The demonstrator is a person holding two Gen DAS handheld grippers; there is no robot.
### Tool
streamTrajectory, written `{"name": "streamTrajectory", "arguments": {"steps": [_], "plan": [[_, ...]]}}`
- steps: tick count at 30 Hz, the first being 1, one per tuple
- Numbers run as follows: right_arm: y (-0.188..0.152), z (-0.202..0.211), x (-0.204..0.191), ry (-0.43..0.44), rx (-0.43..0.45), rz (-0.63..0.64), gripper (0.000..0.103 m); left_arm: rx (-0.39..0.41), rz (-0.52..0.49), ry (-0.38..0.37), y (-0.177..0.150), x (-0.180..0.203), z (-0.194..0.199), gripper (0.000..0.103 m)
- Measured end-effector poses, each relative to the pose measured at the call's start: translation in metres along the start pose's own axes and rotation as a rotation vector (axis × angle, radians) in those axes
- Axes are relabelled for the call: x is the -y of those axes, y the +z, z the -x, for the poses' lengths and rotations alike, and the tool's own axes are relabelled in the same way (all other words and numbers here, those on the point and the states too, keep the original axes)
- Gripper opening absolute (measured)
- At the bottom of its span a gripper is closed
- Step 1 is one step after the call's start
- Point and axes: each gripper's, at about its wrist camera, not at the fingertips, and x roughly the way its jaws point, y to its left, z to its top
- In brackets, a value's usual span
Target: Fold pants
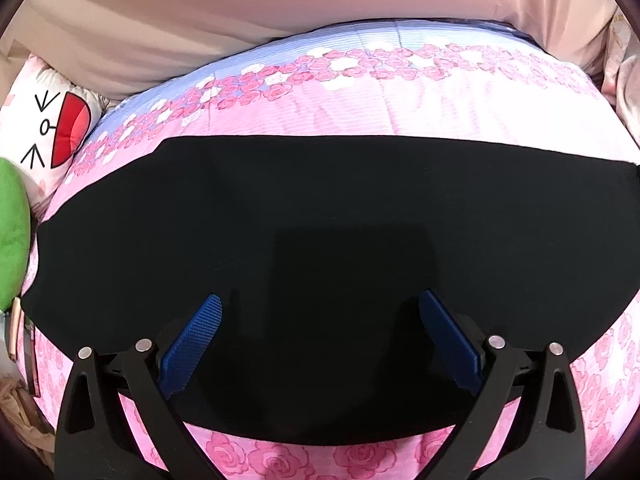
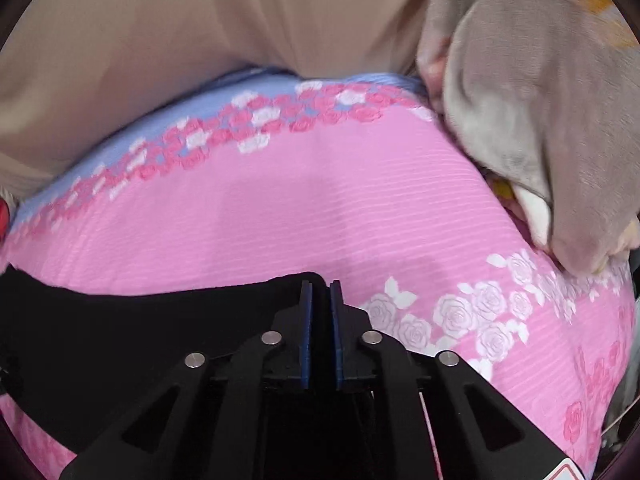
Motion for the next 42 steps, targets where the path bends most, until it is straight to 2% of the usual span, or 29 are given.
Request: {"name": "streamTrajectory", "arguments": {"steps": [1,2,3,4,9,11,14,15,16,17,18,21,25,29,32,34,35,36,40,42], "plan": [[-0.001,0.009,0.002,-0.016,0.007,-0.022,0.025,0.001,0.000,0.003,0.000,-0.001,0.000,0.097],[-0.006,0.023,0.005,-0.037,0.027,-0.048,0.031,0.002,0.006,0.004,0.000,-0.004,0.001,0.097],[-0.014,0.031,0.009,-0.034,0.038,-0.062,0.047,0.004,0.014,0.003,-0.001,-0.008,0.001,0.097],[-0.022,0.036,0.013,-0.036,0.039,-0.072,0.057,0.006,0.027,0.001,-0.001,-0.013,0.002,0.097],[-0.080,0.036,0.019,0.017,-0.031,-0.140,0.059,-0.004,0.043,-0.011,-0.006,-0.021,0.000,0.097],[-0.084,0.038,0.012,0.003,-0.013,-0.121,0.061,-0.001,0.039,-0.018,-0.010,-0.021,0.002,0.097],[-0.080,0.032,0.007,0.037,-0.013,-0.149,0.062,0.011,0.047,-0.033,-0.016,-0.025,0.011,0.097],[-0.076,0.027,0.003,0.027,-0.011,-0.138,0.059,0.014,0.049,-0.035,-0.018,-0.026,0.013,0.097],[-0.074,0.025,0.001,0.033,-0.008,-0.136,0.038,0.019,0.055,-0.037,-0.020,-0.030,0.017,0.097],[-0.071,0.021,-0.001,0.100,-0.008,-0.164,0.020,0.021,0.057,-0.036,-0.022,-0.032,0.018,0.097],[-0.076,0.028,0.003,0.162,-0.015,-0.201,0.016,0.024,0.062,-0.031,-0.024,-0.036,0.020,0.097],[-0.074,0.041,-0.008,0.085,0.031,-0.188,0.015,0.027,0.075,-0.023,-0.028,-0.045,0.025,0.097],[-0.073,0.077,0.012,0.134,0.112,-0.293,0.013,0.029,0.082,-0.029,-0.029,-0.050,0.031,0.097],[-0.079,0.106,0.025,0.122,0.137,-0.295,0.013,0.042,0.072,-0.039,-0.030,-0.048,0.035,0.097],[-0.096,0.099,0.047,0.063,0.109,-0.336,0.013,0.029,0.068,-0.039,-0.032,-0.046,0.030,0.097],[-0.112,0.078,0.064,0.005,0.059,-0.384,0.013,0.013,0.066,-0.039,-0.035,-0.046,0.025,0.097],[-0.120,0.067,0.068,-0.002,0.036,-0.399,0.014,0.004,0.064,-0.034,-0.037,-0.047,0.021,0.097],[-0.125,0.067,0.069,0.007,0.058,-0.408,0.014,-0.003,0.062,-0.029,-0.039,-0.049,0.018,0.097],[-0.112,0.099,0.037,0.026,0.112,-0.361,0.014,-0.021,0.070,-0.024,-0.043,-0.058,0.007,0.097],[-0.093,0.128,-0.002,0.109,0.173,-0.280,0.015,-0.020,0.087,-0.039,-0.044,-0.065,0.006,0.097]]}}
